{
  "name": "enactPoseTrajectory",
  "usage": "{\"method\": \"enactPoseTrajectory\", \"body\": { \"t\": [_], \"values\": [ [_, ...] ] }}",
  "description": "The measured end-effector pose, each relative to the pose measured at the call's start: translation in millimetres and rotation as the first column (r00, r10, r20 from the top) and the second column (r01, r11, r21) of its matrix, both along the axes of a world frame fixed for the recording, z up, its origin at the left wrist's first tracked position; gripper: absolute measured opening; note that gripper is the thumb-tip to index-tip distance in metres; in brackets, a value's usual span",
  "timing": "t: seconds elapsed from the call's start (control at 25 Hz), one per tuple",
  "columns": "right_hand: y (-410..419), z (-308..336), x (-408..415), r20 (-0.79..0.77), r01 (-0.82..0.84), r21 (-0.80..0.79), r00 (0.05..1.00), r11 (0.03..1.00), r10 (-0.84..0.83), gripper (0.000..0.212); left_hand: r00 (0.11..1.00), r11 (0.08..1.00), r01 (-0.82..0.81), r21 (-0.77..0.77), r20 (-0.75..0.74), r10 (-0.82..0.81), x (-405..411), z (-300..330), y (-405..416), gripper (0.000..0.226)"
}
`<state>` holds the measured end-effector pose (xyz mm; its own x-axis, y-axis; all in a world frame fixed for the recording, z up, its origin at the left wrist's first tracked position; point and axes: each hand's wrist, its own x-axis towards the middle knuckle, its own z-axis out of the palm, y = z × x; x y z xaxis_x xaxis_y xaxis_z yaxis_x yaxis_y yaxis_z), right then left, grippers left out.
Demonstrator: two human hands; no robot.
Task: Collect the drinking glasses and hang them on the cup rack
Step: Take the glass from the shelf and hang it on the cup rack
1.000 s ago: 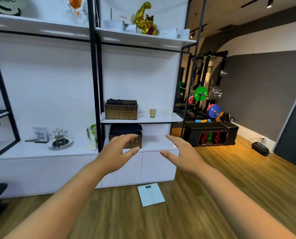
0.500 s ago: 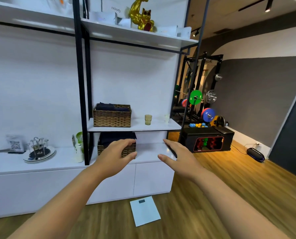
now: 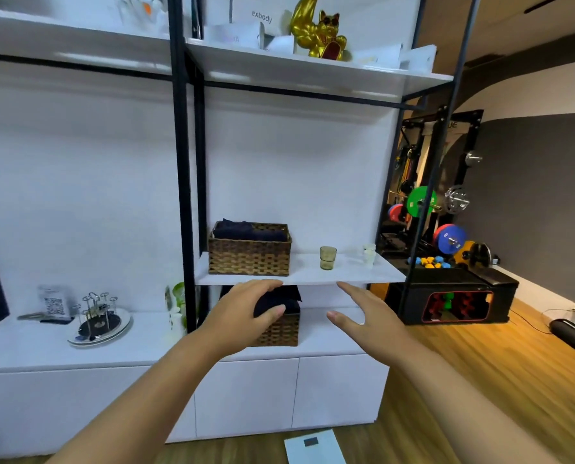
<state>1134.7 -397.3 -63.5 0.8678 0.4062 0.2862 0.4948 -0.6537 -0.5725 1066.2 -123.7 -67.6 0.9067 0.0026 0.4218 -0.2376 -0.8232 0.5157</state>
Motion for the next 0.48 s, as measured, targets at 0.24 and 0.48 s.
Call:
{"method": "enactPoseTrajectory", "body": {
  "t": [0.24,0.48],
  "values": [
    [25.3,-10.3,76.6,-0.033,-0.053,0.012,0.998,0.999,0.053,0.074,0.998,0.998,-0.058,0.019,-0.004,0.058,63.7,-11.4,14.9,0.051],
    [31.2,-13.8,196.3,-0.045,-0.145,0.012,0.988,0.989,0.146,0.073,0.989,0.989,-0.146,0.031,0.006,0.146,154.8,-9.1,16.7,0.052]
  ]
}}
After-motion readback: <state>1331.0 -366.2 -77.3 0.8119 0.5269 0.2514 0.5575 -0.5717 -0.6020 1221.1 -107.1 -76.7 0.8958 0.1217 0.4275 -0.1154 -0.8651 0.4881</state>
